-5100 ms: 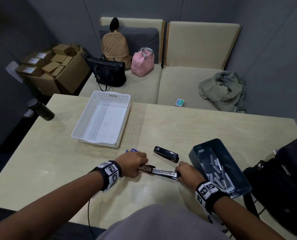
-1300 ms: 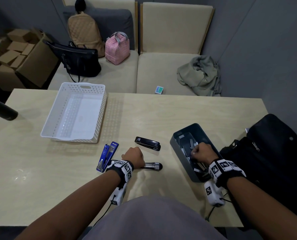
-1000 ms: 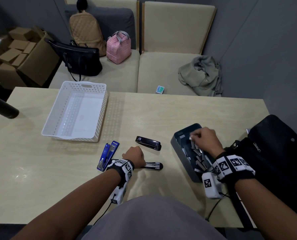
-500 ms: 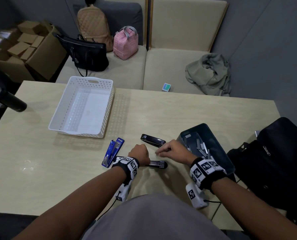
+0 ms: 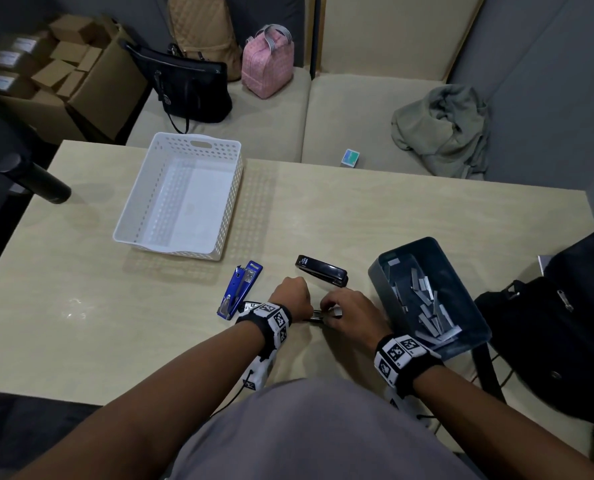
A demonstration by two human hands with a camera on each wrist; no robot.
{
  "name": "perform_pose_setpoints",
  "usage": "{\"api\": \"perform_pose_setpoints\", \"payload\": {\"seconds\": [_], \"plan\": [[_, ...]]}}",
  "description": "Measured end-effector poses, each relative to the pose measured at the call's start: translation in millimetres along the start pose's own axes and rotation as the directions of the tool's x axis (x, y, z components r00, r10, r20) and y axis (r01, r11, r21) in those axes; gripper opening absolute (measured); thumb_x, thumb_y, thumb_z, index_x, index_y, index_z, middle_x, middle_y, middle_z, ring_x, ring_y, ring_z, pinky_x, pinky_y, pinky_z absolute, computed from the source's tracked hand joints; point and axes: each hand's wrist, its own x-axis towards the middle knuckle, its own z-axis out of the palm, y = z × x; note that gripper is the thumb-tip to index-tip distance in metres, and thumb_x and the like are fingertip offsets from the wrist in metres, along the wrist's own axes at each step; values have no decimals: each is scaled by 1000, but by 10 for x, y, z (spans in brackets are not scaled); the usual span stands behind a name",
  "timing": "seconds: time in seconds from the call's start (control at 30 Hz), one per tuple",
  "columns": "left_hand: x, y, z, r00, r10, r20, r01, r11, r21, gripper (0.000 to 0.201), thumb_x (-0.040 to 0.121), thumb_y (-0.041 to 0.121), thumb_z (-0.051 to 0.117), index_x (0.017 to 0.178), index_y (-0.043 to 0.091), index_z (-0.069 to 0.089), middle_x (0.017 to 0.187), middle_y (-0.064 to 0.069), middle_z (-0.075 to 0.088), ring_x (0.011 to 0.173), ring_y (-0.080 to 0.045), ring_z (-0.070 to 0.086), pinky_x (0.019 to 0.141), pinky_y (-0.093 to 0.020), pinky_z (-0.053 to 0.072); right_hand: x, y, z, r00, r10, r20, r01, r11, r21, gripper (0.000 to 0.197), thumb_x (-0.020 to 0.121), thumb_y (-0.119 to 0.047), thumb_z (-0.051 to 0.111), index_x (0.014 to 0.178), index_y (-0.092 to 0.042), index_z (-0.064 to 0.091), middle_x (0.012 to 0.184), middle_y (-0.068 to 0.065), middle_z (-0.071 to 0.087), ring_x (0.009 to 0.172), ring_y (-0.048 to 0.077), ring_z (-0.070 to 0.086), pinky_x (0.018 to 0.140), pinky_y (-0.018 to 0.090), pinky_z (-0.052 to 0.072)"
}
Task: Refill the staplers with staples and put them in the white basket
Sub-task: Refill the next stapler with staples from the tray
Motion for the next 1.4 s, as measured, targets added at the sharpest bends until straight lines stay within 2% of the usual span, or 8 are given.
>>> {"api": "perform_pose_setpoints", "payload": {"seconds": [0.17,0.63,0.83,0.93,1.03,1.17,1.3,1.4], "plan": [[-4,21,-14,1000,-4,21,3,1000,16,13,72,19,65,73,9,56,88,-20,67,82,-38,66,73,-39,58,-4,18,65,1000,-3,16,4,999,-40,17,73,-17,73,88,-23,66,89,0,69,83,23,63,71,38,53],[-22,35,-20,1000,-14,16,14,1000,7,18,72,24,68,73,11,56,89,-19,68,80,-35,66,71,-38,57,28,-11,138,999,-11,32,16,989,-148,14,77,-20,72,89,-19,63,91,3,65,81,27,63,71,38,53],[-67,23,-61,1000,-11,22,11,1000,-3,15,73,21,66,74,10,55,90,-19,68,83,-35,66,70,-37,56,64,-4,136,1000,6,25,-2,988,-157,9,75,-18,71,81,-16,65,82,7,67,77,29,62,67,37,52],[-86,6,-83,999,-23,33,24,999,-36,20,71,26,68,69,10,57,86,-19,69,82,-35,67,71,-35,56,56,14,115,1000,10,24,-7,993,-116,7,73,-16,69,78,-16,64,78,8,68,73,28,62,63,36,50],[-99,-53,-63,999,-40,19,42,997,-59,26,68,36,72,74,11,70,76,-6,65,82,-29,65,75,-36,51,26,31,91,1000,29,7,-29,998,-54,10,71,-14,70,75,-17,61,73,6,68,68,26,61,58,33,46],[-128,-107,-33,997,-62,-39,59,996,-68,16,73,31,72,79,17,77,75,1,69,82,-20,59,82,-37,39,-15,79,99,999,42,-24,-41,999,23,23,72,-17,71,84,-22,52,76,-3,70,69,19,62,58,28,43],[-123,-166,-22,999,-32,4,32,983,-183,10,69,22,73,74,15,78,78,-7,74,80,-25,67,74,-38,57,-15,45,96,1000,22,-17,-21,999,38,34,77,-20,71,102,-26,48,84,-8,74,78,15,68,67,30,52],[-131,-264,-24,1000,22,15,-17,968,-249,4,69,19,76,71,16,78,75,-7,74,72,-21,67,70,-35,59,3,-9,114,1000,20,7,-20,999,27,41,77,-18,69,110,-30,47,88,-9,73,81,17,66,70,34,54]]}}
